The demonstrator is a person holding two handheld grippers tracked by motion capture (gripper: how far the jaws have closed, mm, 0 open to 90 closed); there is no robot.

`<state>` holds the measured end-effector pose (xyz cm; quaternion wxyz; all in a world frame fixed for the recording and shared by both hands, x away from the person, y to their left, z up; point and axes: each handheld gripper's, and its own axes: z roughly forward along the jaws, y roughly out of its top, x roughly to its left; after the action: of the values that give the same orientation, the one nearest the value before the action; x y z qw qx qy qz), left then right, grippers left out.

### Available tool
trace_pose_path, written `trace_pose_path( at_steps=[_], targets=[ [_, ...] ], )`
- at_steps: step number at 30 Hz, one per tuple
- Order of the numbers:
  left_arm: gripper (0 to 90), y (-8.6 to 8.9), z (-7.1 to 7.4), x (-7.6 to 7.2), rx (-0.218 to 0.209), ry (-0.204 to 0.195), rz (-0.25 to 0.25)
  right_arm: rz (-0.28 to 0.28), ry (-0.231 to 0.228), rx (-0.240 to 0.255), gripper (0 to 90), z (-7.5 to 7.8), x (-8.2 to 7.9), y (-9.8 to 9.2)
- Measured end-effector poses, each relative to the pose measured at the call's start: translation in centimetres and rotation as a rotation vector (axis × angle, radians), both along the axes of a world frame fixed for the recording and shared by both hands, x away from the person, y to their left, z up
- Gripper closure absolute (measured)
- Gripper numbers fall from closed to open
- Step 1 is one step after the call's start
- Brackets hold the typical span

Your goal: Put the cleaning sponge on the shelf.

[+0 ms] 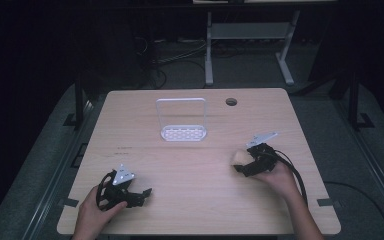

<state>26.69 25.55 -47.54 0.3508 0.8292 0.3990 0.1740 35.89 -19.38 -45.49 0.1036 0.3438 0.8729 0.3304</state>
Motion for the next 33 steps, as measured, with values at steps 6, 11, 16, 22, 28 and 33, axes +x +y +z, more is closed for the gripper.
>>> trace_pose_path(
  at_steps=[6, 11, 16, 22, 28, 33],
  targets=[
    [11.8, 0.00, 0.00, 0.00, 0.000, 0.000, 0.000, -0.003, 0.001, 0.003, 16.6, -0.16, -0.03, -0.20],
    [11.9, 0.00, 0.00, 0.00, 0.000, 0.000, 0.001, -0.002, 0.003, 0.003, 20.9, -0.20, -0.11, -0.44],
    [11.8, -0.01, -0.01, 0.00, -0.002, -0.001, 0.002, -0.001, 0.004, 0.004, 22.1, -0.19, -0.17, -0.56],
    [11.8, -0.01, 0.00, 0.00, -0.001, -0.001, 0.001, 0.005, 0.000, 0.003, 23.4, -0.17, -0.28, -0.56],
    [11.9, 0.00, 0.00, 0.00, 0.000, 0.000, 0.000, 0.001, 0.002, 0.007, 23.5, 0.19, -0.37, -0.69],
    [11.8, 0.00, 0.00, 0.00, 0.000, 0.000, 0.000, -0.004, 0.001, 0.006, 23.6, 0.73, -0.53, -0.68]
  ],
)
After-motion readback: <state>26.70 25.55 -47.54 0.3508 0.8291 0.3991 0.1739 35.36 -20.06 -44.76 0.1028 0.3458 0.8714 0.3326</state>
